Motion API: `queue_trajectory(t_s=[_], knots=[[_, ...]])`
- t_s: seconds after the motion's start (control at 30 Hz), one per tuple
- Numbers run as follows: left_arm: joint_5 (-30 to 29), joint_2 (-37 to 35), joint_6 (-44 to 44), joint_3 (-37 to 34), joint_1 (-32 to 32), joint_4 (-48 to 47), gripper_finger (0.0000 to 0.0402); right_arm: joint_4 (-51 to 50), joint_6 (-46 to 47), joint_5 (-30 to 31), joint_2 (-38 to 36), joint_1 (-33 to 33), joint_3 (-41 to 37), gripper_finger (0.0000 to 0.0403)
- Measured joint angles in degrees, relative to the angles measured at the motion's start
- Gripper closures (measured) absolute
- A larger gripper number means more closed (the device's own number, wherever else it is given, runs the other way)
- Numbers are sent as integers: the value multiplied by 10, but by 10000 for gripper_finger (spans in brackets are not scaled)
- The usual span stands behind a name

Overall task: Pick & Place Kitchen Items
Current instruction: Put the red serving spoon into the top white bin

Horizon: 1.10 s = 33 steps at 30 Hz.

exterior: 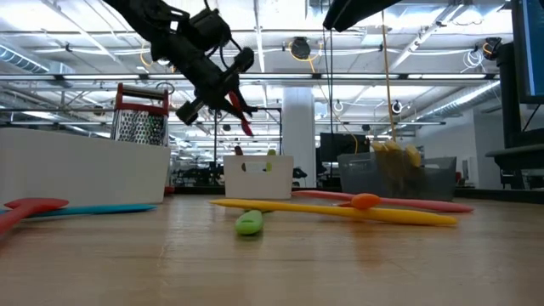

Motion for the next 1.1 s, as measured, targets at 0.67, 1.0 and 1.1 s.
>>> queue_trajectory(t_s=[0.67, 1.0, 1.1], knots=[[79, 141, -94, -1, 18, 146, 377, -65, 16, 0, -3, 15, 0, 248], [46, 141, -90, -1, 24, 145, 333, -75, 16, 0, -3, 15, 0, 248], [30, 141, -80, 0, 24, 160, 321, -75, 16, 0, -3, 15, 0, 248]])
